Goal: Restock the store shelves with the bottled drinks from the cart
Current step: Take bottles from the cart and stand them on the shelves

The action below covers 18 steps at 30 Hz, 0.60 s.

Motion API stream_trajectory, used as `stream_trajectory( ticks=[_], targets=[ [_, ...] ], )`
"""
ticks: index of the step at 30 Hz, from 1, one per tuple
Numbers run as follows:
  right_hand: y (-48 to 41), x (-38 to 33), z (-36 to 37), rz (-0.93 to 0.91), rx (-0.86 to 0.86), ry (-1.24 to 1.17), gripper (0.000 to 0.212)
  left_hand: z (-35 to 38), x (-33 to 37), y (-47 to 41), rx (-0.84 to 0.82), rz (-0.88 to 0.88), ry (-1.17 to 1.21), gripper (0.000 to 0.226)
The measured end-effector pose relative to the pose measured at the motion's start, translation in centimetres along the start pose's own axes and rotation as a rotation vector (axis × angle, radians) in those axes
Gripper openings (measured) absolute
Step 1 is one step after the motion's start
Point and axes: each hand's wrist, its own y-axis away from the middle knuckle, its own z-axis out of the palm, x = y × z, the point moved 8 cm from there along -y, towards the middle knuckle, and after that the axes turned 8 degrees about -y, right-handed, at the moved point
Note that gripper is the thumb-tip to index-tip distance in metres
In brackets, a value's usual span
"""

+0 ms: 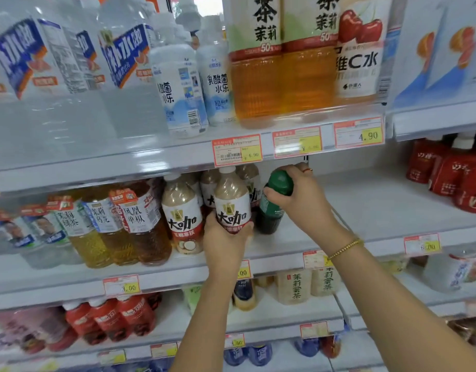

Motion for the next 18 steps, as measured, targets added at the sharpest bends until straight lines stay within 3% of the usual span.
stream_trajectory(
  ticks=[5,11,18],
  targets=[
    [0.2,0.4,0.0,-0.023,0.024,-0.042,0.036,-1.2,-0.8,2.1,0.122,-0.007,-0.019,0.076],
    [0.9,1.5,0.0,0.009,0.027,-0.115,0.042,-2.3,0.2,3.2,0.225,0.038,-0.082,0.072],
    [2.0,1.9,2.5,0.068,-0.079,-0.273,0.048,-2.7,-0.5,3.0,0.330,-0.047,-0.074,0.067]
  ],
)
